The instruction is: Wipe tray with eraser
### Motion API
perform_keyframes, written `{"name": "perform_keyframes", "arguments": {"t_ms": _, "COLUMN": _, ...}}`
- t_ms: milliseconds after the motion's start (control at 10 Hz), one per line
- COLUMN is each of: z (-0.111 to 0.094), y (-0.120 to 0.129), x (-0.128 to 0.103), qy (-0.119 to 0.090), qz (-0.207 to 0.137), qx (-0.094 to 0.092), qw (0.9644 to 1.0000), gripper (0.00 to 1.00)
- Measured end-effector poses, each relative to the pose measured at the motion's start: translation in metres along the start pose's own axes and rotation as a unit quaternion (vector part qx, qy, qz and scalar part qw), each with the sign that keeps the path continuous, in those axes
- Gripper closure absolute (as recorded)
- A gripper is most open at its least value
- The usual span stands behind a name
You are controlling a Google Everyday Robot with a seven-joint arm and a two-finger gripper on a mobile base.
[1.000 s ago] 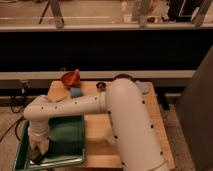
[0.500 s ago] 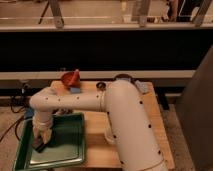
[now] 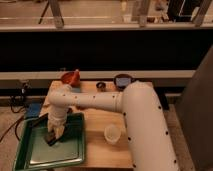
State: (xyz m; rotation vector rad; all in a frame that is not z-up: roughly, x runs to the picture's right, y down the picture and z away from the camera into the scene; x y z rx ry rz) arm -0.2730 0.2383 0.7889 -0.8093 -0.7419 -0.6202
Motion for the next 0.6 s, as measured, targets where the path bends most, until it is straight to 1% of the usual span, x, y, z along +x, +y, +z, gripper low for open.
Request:
{"name": "perform_keyframes", "arguments": {"t_ms": 200, "z": -0.006, "y": 0.02, "x": 0.02, "qy": -0.003, "qz": 0.028, "qx": 0.007, "qw": 0.9996, "gripper": 1.0}}
{"name": "perform_keyframes", "arguments": {"t_ms": 300, "z": -0.007, "y": 0.031, "x": 0.025, "qy": -0.005, "qz": 0.036, "qx": 0.008, "qw": 0.9993, "gripper": 1.0}}
{"name": "perform_keyframes", "arguments": {"t_ms": 500, "z": -0.005, "y": 0.047, "x": 0.02, "qy": -0.012, "qz": 0.033, "qx": 0.01, "qw": 0.9993, "gripper": 1.0}}
{"name": "perform_keyframes", "arguments": {"t_ms": 600, "z": 0.0, "y": 0.06, "x": 0.003, "qy": -0.02, "qz": 0.018, "qx": 0.009, "qw": 0.9996, "gripper": 1.0}}
